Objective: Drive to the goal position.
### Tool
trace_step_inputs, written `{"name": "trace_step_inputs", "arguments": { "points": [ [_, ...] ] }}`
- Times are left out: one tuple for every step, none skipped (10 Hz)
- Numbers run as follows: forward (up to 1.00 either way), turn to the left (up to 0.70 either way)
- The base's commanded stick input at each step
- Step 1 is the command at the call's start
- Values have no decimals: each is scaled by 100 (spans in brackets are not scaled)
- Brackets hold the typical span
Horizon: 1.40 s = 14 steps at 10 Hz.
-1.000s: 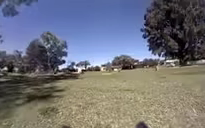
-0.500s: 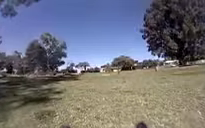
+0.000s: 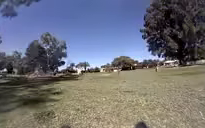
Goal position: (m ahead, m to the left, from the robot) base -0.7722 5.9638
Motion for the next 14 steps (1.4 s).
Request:
{"name": "trace_step_inputs", "arguments": {
  "points": [
    [0,45],
    [0,45],
    [0,45],
    [0,45],
    [0,45],
    [0,45],
    [0,45],
    [0,45],
    [0,45],
    [0,45],
    [0,45],
    [0,45],
    [0,45],
    [0,45]
  ]
}}
